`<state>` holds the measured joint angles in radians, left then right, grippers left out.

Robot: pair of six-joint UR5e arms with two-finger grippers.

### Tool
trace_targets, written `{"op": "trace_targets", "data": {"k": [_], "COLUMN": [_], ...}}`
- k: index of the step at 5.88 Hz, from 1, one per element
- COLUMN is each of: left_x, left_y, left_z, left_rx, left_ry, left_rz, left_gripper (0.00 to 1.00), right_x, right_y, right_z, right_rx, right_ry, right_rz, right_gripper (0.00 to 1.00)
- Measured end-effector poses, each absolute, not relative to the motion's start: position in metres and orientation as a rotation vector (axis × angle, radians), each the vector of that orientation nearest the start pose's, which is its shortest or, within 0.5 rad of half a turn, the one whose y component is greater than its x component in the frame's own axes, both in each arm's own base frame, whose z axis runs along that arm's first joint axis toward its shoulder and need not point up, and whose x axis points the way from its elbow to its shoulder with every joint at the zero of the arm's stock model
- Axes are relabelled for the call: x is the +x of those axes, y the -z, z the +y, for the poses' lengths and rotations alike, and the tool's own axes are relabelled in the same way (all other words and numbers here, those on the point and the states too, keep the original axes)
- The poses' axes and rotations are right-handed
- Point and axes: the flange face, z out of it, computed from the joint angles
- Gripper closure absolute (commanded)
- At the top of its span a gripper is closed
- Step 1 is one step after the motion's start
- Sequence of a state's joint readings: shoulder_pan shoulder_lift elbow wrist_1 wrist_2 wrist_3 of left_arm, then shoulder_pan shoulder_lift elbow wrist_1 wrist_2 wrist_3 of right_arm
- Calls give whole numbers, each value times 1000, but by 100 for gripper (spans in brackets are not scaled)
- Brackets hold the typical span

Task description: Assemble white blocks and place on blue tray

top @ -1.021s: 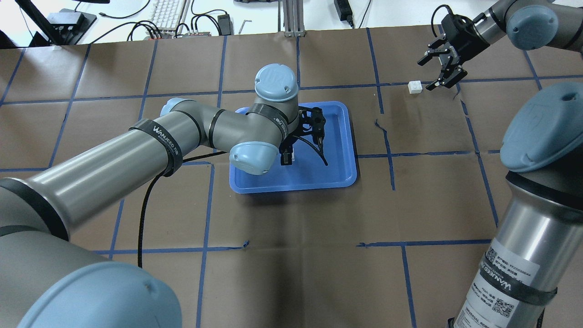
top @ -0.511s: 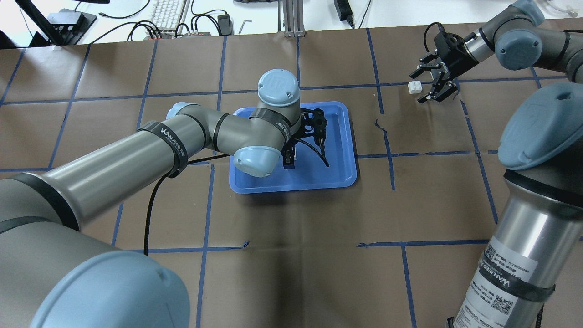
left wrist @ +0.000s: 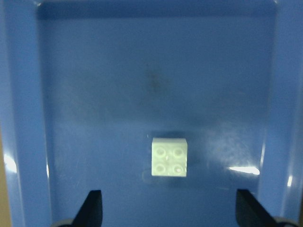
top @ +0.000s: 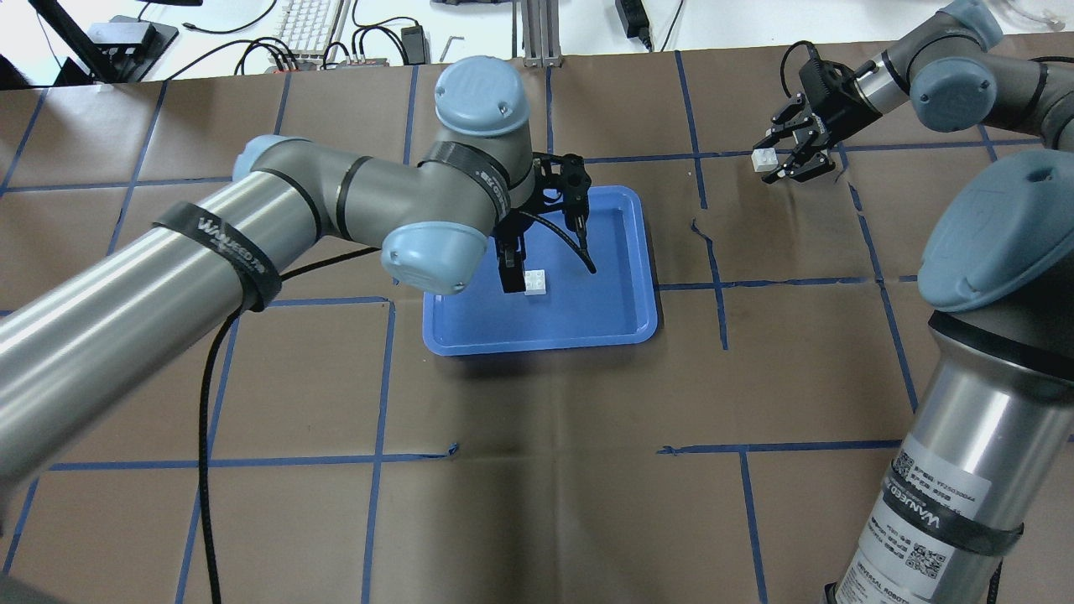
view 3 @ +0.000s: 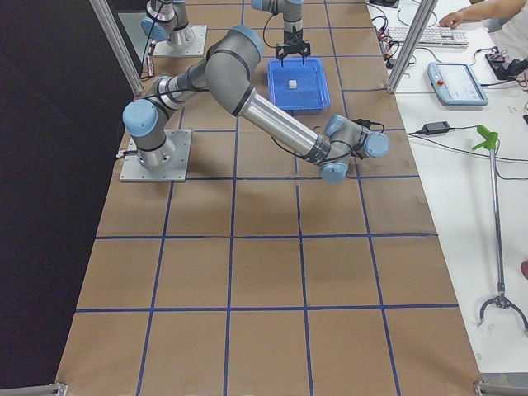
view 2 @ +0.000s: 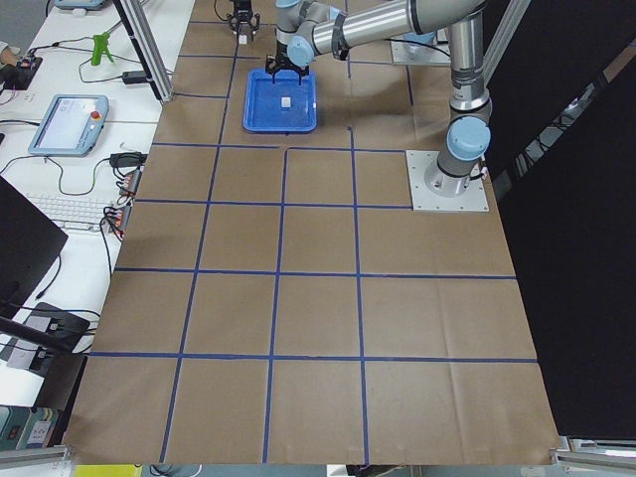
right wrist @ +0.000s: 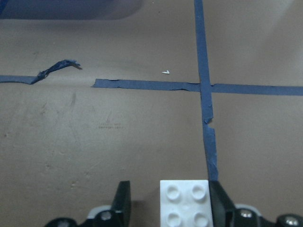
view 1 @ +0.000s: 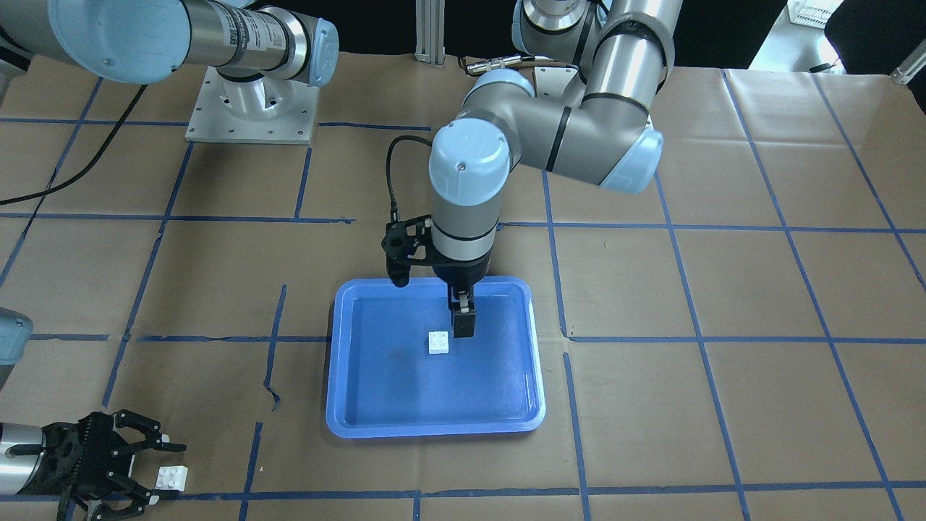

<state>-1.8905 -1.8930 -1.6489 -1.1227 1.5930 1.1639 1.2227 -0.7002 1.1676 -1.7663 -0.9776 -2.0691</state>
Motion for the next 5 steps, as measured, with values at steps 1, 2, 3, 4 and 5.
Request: {"op": "trace_targets", "data": {"k": [1, 2, 3, 4, 5], "left_x": [-277, -238, -216, -205, -197], "left_y": [-379, -433, -468, -484, -487], "left_z": [-508, -487, -473, -466, -463], "left_rx": [2016, 1904, 1778, 1600, 1338], "left_ry": [2, -39, -51, -46, -43], "left_rz": [2377, 2483, 2572, 2663, 2784], "left_gripper": [1, 1, 1, 1, 1], "right_x": [-79, -80, -81, -78, -71], "right_y": [-157, -163, -176, -206, -239], "right_z": [-771, -772, -774, -772, -764], "right_rx": [-1933, -1949, -1967, -1982, -1980], "right_ry": [630, 638, 650, 666, 676], "right_rz": [1794, 1798, 1805, 1820, 1830], "right_gripper": [75, 75, 75, 75, 75]}}
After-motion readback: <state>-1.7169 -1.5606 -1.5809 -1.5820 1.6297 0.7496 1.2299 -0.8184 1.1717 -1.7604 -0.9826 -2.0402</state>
